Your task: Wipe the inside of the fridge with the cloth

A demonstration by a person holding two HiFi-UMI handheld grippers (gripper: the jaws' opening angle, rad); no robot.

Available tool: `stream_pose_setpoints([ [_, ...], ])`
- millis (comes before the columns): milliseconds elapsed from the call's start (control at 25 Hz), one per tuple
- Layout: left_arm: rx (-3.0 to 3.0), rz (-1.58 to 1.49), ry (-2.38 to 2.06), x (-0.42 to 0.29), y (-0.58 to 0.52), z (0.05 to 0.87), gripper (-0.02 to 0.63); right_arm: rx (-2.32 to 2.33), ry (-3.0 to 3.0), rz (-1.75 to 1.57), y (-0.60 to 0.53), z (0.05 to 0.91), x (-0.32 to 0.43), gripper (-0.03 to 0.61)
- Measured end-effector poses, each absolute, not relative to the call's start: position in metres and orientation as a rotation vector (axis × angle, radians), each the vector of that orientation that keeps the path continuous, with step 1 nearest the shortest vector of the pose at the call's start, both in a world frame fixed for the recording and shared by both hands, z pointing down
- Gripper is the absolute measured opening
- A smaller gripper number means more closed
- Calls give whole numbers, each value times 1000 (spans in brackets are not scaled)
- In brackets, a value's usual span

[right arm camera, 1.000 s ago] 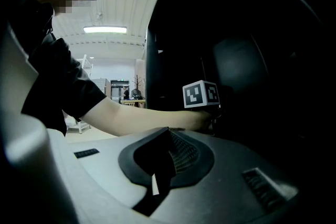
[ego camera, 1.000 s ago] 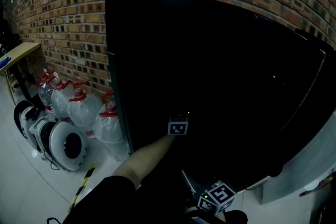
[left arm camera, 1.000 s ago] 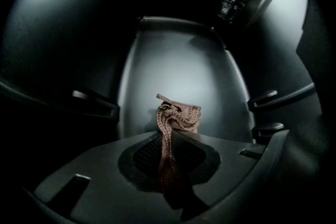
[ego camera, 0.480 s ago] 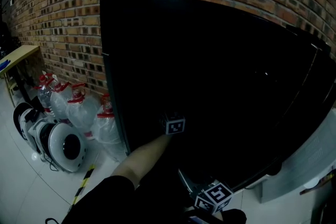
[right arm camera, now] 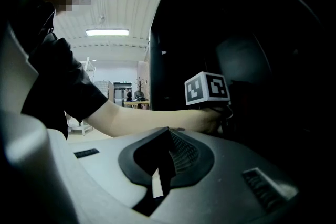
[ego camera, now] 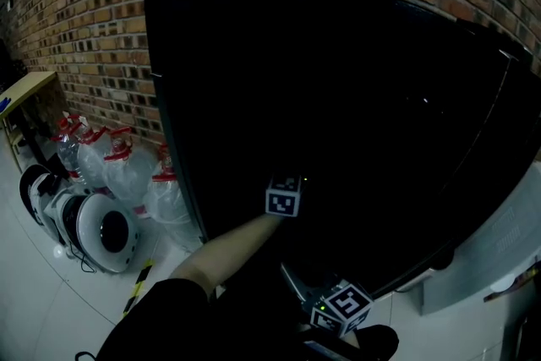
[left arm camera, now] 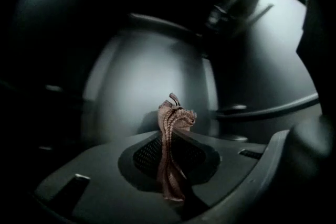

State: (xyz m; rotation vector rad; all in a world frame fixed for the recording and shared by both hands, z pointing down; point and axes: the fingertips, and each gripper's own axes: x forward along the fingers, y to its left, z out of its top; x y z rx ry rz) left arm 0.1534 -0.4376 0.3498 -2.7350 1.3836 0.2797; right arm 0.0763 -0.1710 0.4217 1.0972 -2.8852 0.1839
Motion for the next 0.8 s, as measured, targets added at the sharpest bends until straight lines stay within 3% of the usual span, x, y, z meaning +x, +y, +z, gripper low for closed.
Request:
stream_pose_setpoints([
  [160, -2933, -10, 1205, 226, -425, 371, 48, 1117, -2876, 184, -171, 420, 77, 5],
  [520, -3030, -541, 1091, 269, -447, 433, 49, 1141, -2855, 162, -168, 418, 84, 5],
  [800, -2900, -550, 1159, 256, -456, 431, 49, 1138, -2848, 162, -168, 418, 83, 5],
])
